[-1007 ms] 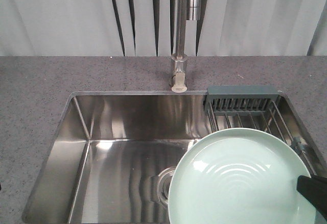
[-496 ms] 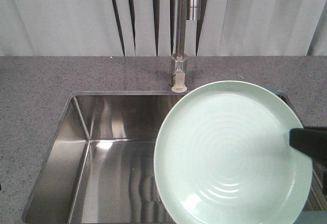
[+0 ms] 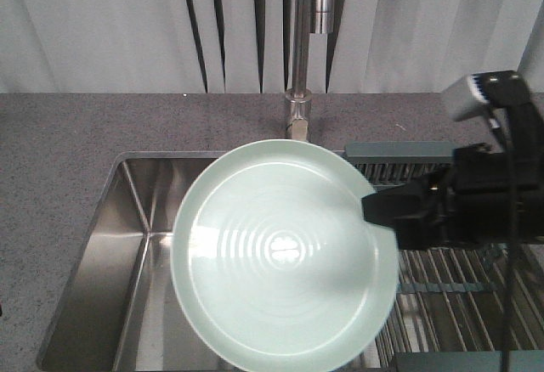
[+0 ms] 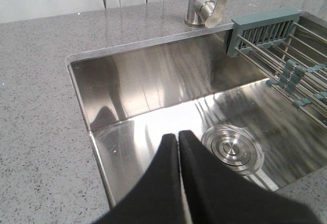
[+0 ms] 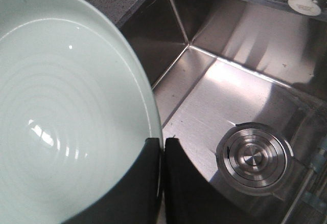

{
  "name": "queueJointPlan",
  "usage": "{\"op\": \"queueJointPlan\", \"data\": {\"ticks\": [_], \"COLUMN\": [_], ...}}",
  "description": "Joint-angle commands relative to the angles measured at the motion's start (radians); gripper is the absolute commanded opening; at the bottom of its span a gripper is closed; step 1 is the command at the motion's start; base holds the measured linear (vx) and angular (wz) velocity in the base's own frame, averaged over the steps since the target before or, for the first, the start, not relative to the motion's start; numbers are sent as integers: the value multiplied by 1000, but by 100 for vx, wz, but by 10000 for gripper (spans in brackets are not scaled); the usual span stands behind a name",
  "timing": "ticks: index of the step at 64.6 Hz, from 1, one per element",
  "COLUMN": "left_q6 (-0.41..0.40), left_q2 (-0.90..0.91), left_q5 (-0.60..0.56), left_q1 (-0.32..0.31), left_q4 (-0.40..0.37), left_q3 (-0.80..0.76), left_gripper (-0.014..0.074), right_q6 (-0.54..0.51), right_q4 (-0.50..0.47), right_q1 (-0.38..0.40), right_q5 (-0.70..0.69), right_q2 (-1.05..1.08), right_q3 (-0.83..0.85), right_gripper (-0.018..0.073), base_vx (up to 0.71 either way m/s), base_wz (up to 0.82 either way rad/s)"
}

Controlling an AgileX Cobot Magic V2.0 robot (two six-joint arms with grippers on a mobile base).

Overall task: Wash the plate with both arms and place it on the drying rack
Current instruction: 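Swing the pale green plate over the sink basin with the right gripper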

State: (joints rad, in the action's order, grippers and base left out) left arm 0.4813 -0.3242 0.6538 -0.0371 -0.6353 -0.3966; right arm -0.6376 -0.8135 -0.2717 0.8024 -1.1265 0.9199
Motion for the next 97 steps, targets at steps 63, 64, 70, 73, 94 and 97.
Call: {"op": "queueJointPlan", "data": {"ticks": [63,64,70,73,94,97], "left_q6": [-2,-2,-2,-2,-2,-2], "left_q2": [-9,-9,-9,-9,-9,-9], "left_q5": [-93,-93,-92,-92,-89,-89], "left_q1": [0,0,0,0,0,0], "left_q4": [-37,-37,-37,-37,-37,-37], "left_q3": [13,13,13,13,13,13], "left_gripper": [-7,-7,-7,-7,-7,-7], "right_q6": [170,170,197,219,238,238], "right_q4": [107,96,38,27,17,19], "right_q1": [104,93,11,-35,-71,-35], "right_q5": [109,106,51,-12,-393,-385], "right_q2": [-143,-141,-147,-161,-337,-345], "right_q3": [211,211,211,211,229,234], "right_gripper": [2,2,2,2,4,4], "base_vx": [0,0,0,0,0,0], "base_wz": [0,0,0,0,0,0]}}
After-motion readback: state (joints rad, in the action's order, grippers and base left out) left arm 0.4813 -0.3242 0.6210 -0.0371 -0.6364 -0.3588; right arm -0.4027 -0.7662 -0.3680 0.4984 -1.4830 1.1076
